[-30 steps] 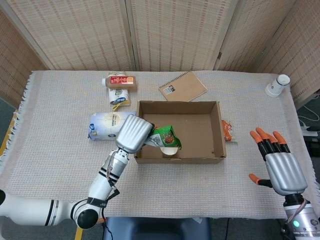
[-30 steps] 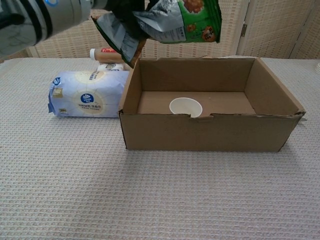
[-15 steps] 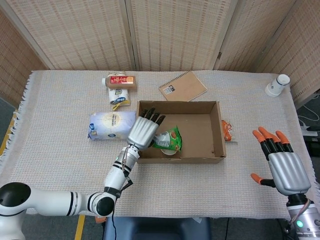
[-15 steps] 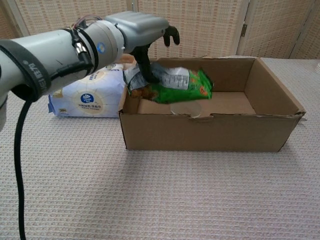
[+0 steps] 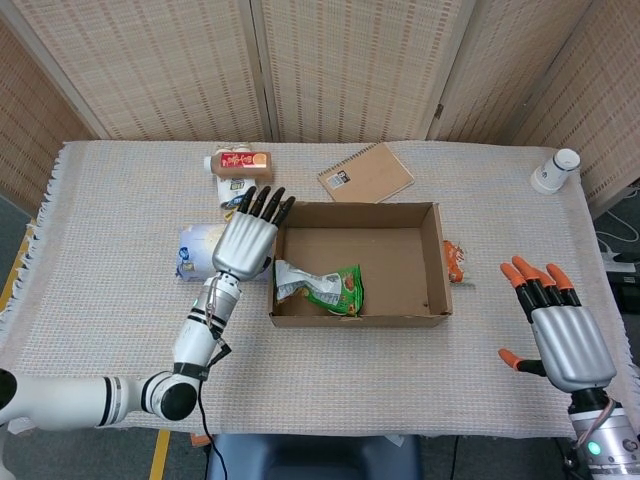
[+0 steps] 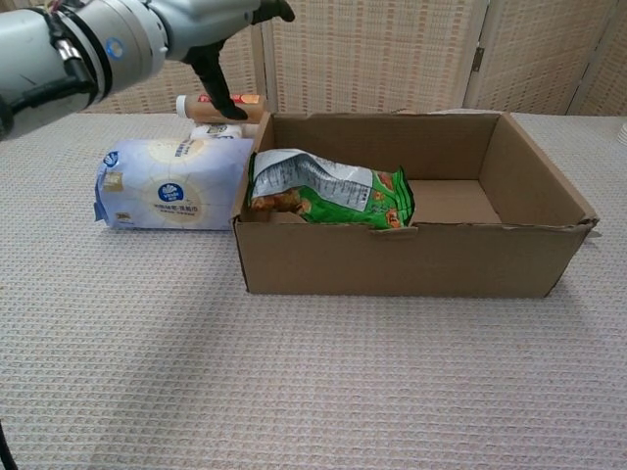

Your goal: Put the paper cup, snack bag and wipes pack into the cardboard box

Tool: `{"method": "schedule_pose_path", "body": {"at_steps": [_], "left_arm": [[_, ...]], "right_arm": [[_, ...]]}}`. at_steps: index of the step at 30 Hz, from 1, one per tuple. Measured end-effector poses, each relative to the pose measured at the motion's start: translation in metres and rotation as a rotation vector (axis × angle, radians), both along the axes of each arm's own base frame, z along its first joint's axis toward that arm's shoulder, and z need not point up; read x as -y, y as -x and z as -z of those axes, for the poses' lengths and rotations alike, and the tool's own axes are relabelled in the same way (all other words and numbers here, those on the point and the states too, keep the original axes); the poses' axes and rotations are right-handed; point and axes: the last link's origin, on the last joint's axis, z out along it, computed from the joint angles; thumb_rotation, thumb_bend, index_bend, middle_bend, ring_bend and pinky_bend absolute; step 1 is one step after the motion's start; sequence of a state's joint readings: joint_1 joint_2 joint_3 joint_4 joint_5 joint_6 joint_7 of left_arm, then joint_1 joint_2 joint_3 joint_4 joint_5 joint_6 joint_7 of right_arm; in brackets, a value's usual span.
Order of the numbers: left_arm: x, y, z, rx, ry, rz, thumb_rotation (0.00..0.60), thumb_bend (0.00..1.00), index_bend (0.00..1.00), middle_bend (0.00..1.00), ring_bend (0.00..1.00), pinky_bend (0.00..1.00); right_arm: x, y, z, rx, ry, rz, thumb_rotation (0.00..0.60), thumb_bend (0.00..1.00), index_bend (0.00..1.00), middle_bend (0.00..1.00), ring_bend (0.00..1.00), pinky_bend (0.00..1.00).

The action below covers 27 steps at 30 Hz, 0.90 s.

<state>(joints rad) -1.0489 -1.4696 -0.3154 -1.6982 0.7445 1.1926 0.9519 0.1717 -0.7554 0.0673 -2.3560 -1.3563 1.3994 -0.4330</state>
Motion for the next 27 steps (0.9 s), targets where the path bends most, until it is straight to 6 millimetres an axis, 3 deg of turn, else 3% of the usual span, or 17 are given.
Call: {"method": "schedule_pose_path", "body": {"at_steps": [13,27], "left_arm": [[-0.022,0.086,-0.018,-0.107,0.093,-0.301,0.6,0.19,0.0,0.0,0.0,0.1],[-0.038,0.108,0.005,-0.103,0.147,-0.413,0.6,0.19,0.0,0.0,0.0,0.12]], "right_arm": [[0.003,0.002,0.002,-0.01,-0.001,0.017,0.6,0.08,0.04,0.0,0.0,0.0],[0.007,0.004,0.004,-0.023,0.004,0.041,0.6,0.08,0.04,0.0,0.0,0.0]]}}
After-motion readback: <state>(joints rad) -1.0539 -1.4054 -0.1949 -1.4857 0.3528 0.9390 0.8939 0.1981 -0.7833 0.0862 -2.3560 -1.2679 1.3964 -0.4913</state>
